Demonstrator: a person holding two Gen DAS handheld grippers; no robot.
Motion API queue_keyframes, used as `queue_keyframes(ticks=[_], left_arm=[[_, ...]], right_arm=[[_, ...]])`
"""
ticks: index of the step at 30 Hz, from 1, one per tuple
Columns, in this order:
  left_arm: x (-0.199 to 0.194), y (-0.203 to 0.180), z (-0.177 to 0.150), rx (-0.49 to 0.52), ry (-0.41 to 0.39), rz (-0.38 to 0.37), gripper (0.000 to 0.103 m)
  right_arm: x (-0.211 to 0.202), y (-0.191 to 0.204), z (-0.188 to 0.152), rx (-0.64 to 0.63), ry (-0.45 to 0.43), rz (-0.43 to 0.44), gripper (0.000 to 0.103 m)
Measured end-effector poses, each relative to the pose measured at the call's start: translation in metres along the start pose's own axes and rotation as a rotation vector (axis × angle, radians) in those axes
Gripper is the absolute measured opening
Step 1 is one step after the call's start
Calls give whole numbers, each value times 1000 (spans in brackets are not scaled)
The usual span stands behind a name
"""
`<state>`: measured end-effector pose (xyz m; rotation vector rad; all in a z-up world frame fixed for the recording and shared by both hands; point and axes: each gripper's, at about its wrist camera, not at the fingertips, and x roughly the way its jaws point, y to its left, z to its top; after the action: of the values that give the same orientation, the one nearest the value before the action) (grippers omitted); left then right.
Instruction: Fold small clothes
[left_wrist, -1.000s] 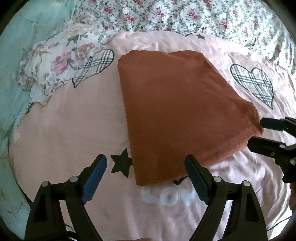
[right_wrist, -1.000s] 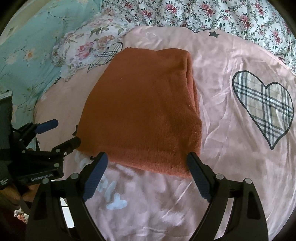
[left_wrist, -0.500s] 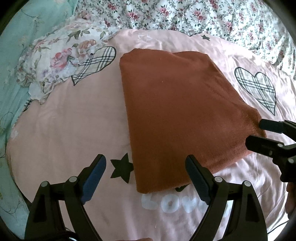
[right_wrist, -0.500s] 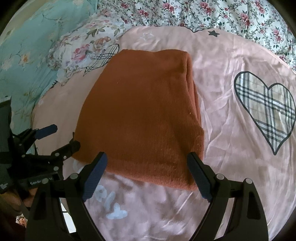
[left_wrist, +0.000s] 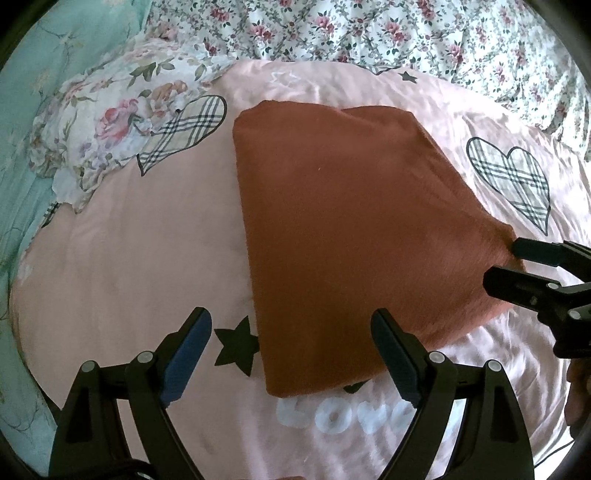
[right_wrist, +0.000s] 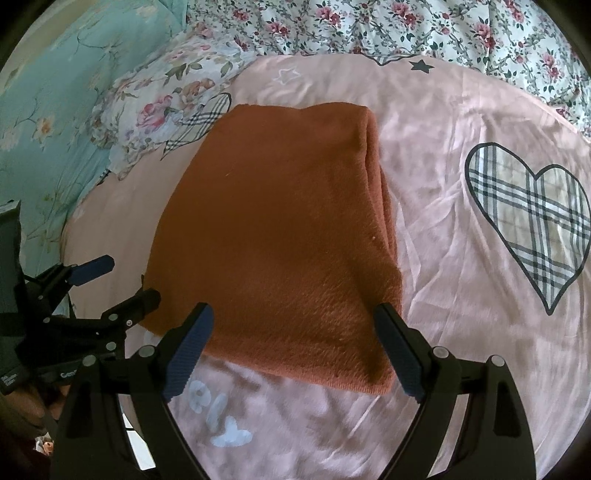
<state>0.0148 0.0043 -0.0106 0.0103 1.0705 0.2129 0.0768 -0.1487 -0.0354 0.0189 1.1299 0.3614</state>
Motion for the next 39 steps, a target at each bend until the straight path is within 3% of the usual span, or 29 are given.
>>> queue_keyframes(ticks=[39], left_arm=[[5, -5, 8, -3, -2, -7, 91]], right_arm=[[2, 2, 9, 6, -8, 7, 90]])
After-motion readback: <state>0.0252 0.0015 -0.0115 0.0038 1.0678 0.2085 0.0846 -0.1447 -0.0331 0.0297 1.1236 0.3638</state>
